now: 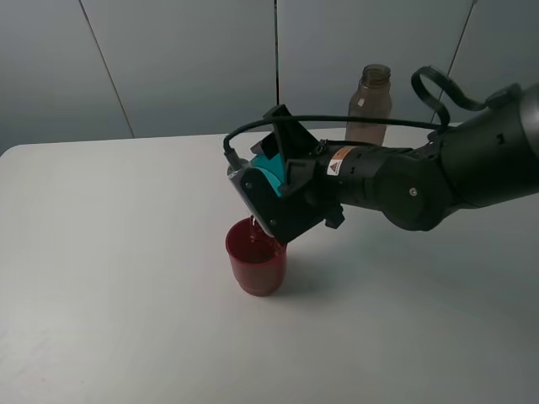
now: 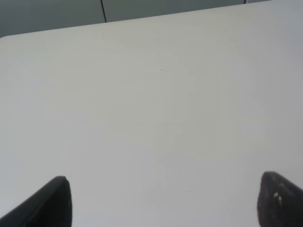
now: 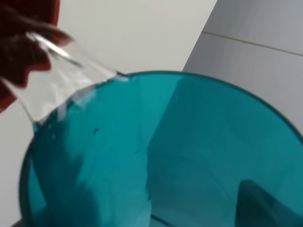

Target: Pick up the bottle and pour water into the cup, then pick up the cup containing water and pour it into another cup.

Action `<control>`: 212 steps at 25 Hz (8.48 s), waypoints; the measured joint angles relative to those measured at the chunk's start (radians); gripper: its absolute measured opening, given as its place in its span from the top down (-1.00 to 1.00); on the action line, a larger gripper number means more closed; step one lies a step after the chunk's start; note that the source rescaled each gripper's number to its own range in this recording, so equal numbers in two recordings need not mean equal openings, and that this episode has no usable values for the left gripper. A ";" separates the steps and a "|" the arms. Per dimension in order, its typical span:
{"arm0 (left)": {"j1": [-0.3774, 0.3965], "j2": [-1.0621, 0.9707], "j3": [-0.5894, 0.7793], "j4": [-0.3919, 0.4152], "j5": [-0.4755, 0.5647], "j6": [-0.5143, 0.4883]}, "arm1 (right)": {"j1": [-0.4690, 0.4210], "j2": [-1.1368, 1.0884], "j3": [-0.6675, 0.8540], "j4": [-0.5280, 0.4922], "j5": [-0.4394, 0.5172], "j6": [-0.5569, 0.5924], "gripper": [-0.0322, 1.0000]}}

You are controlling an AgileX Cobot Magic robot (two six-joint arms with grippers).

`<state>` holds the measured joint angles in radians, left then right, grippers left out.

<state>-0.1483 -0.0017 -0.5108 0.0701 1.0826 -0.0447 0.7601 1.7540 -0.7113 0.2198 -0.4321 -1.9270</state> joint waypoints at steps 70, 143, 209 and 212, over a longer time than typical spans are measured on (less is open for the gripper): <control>0.000 0.000 0.000 0.000 0.000 0.000 | -0.325 -0.097 0.111 -0.617 -0.261 1.890 0.75; 0.000 0.000 0.000 0.000 0.000 -0.002 | -0.483 -0.817 0.024 -0.028 1.280 1.953 -1.00; 0.000 0.000 0.000 0.002 0.000 -0.002 | -0.843 -1.754 0.199 -0.226 1.521 1.949 -1.00; 0.000 0.000 0.000 0.002 0.000 -0.002 | -0.843 -1.754 0.199 -0.226 1.521 1.949 -1.00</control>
<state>-0.1483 -0.0017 -0.5108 0.0719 1.0826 -0.0468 -0.0826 -0.0004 -0.5122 -0.0063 1.0886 0.0217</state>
